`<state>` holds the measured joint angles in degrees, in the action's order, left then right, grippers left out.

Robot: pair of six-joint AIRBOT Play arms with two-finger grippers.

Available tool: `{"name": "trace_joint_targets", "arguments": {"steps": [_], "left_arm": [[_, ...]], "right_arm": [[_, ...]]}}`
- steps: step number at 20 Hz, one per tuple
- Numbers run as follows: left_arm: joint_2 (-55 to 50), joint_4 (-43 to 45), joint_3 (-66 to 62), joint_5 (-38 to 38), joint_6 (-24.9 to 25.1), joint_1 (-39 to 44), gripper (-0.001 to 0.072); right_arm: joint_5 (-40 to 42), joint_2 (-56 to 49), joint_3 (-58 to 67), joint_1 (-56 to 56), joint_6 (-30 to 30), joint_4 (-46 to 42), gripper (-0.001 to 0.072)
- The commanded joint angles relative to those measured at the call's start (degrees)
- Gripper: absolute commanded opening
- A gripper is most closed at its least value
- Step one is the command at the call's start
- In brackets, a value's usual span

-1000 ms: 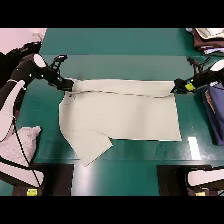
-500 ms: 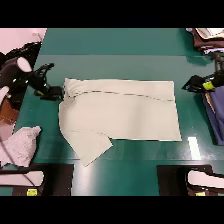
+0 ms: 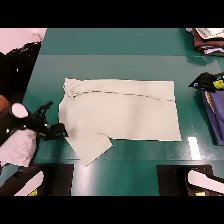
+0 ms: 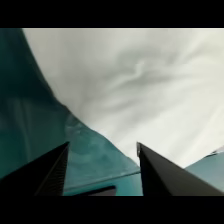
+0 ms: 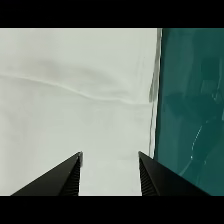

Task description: Fold the shirts.

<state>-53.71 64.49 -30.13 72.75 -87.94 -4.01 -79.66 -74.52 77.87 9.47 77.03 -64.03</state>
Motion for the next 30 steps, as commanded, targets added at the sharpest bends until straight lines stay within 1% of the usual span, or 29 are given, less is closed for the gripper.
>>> {"name": "trace_joint_targets", "arguments": {"steps": [1,5,7,8,9,10,11,13,15,18,20,22,24,26,30], "left_arm": [[4.1,-8.3,7.8,-4.1,-0.2,0.0,0.0488],[4.1,-12.1,10.7,-11.5,0.5,0.0,0.0488],[4.1,-14.4,11.8,-13.7,1.0,0.0,0.0488],[4.1,-15.1,11.9,-14.0,1.4,0.0,0.047],[4.1,-15.3,11.8,-14.0,1.5,0.0,0.0266],[4.1,-15.5,11.8,-14.0,2.4,0.0,0.0089],[4.1,-15.7,11.7,-13.6,3.6,0.0,0.0023],[4.1,-15.6,10.9,-11.6,4.5,0.0,0.0022],[4.1,-15.5,9.1,-9.5,6.2,0.0,0.0022],[4.1,-15.6,6.2,-8.7,7.5,0.0,0.0022],[4.1,-15.6,5.1,-8.9,8.1,0.0,0.0022],[4.1,-15.6,5.0,-9.1,8.5,0.0,0.0022],[4.1,-15.5,5.0,-9.1,8.7,0.0,0.0022],[4.1,-15.5,5.0,-9.3,8.7,0.0,0.0022],[4.1,-15.5,5.0,-9.3,8.9,0.0,0.0022]], "right_arm": [[-1.1,0.3,0.0,0.0,0.0,0.0,0.0407],[-4.0,0.3,0.0,0.0,0.0,0.0,0.0407],[-5.5,0.3,0.0,0.0,0.0,0.0,0.0407],[-6.4,0.3,0.0,0.0,0.0,0.0,0.0407],[-7.3,0.3,0.0,0.0,0.0,-0.1,0.0407],[-8.4,0.3,0.0,0.2,0.0,-0.5,0.0406],[-9.5,0.7,-0.8,0.7,0.0,-0.5,0.0407],[-8.8,3.5,-6.1,2.9,-0.2,-0.6,0.0406],[-8.0,7.6,-14.9,6.9,-0.2,-1.6,0.0405],[-6.3,12.9,-30.3,13.9,-0.2,-7.1,0.0408],[-5.0,13.9,-39.2,19.1,-1.3,-5.9,0.0407],[-2.4,13.8,-45.3,23.2,-4.2,-2.6,0.0406],[0.0,13.8,-48.7,24.7,-5.8,1.3,0.0405],[1.9,13.8,-50.2,23.9,-6.1,3.0,0.0405],[4.6,13.7,-50.2,17.4,-5.9,3.1,0.0404]]}}
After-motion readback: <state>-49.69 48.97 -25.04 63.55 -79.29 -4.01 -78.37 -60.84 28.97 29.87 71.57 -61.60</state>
